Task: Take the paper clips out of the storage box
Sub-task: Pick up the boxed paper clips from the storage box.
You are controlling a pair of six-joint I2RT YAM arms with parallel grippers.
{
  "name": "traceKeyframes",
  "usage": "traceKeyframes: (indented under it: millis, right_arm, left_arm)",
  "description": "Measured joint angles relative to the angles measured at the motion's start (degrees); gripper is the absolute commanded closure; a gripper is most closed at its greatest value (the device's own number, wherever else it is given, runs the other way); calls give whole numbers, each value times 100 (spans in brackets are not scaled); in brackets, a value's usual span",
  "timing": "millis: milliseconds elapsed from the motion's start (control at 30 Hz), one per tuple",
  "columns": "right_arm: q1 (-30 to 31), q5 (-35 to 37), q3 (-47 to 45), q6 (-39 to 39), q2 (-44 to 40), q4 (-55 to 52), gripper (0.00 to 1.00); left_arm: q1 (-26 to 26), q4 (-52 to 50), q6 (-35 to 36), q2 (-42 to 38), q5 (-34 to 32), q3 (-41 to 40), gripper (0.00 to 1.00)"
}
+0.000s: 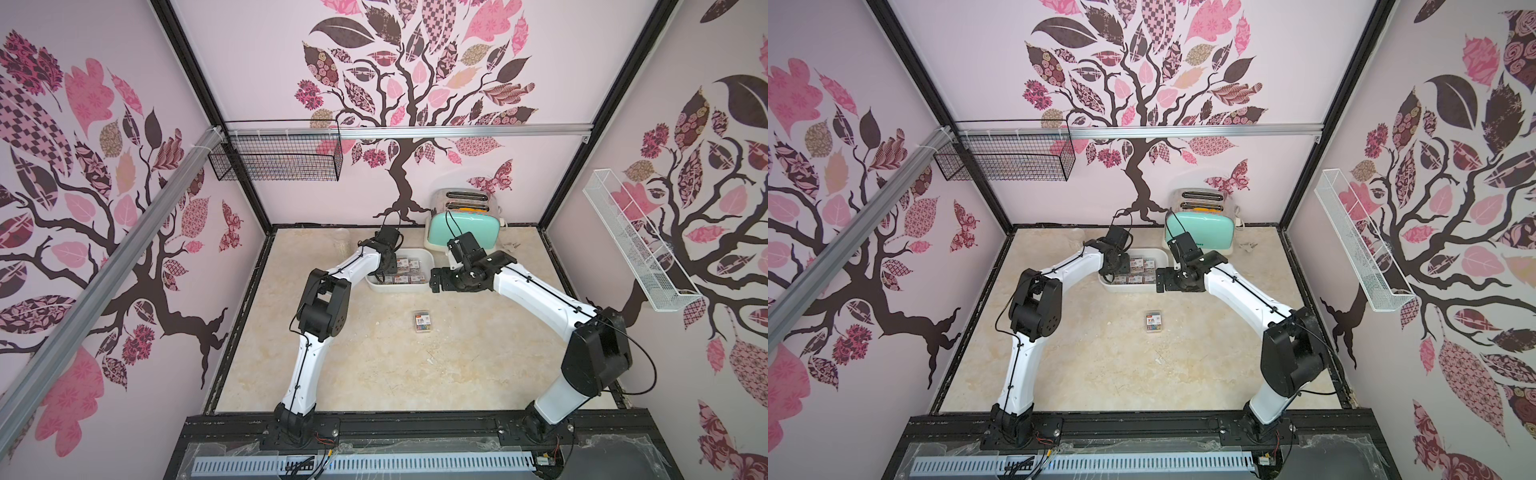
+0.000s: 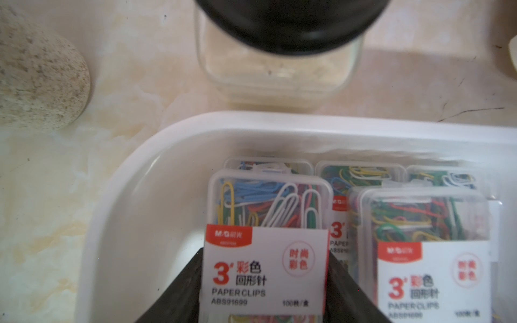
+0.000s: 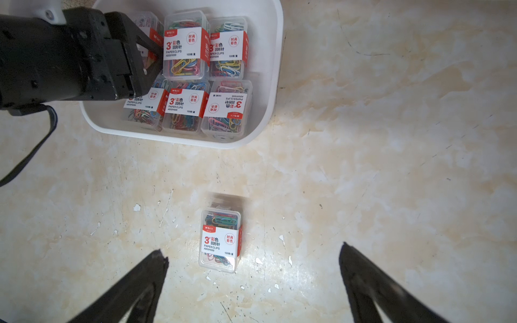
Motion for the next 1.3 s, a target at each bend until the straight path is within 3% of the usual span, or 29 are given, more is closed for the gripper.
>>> traceKeyframes:
  millis: [167, 467, 567, 667, 767, 900, 1033, 1300]
  right_arm:
    - [0, 0, 0, 0, 0, 0, 1]
    - [0, -4, 0, 0, 0, 4, 1]
    - [0, -20, 0, 0, 0, 24, 1]
    - [0, -35, 0, 0, 0, 42, 1]
    - [0, -42, 0, 0, 0, 46, 1]
    - [0, -63, 0, 0, 0, 48, 1]
    - [0, -85, 0, 0, 0, 55, 1]
    - [0, -83, 0, 0, 0, 61, 1]
  left_arm:
    - [0, 0, 4, 0, 2, 0, 40]
    - [0, 2, 52, 0, 2, 0, 58]
    - [-2, 0, 66, -9, 0, 0, 59]
    - [-7, -2, 76, -15, 2, 0, 55]
    - [-15, -7, 98, -24, 0, 0, 38]
    - [-26, -48, 131, -48, -4, 2, 30]
    - [-28, -79, 153, -85, -7, 9, 29]
    - [-28, -94, 173, -107, -15, 22, 36]
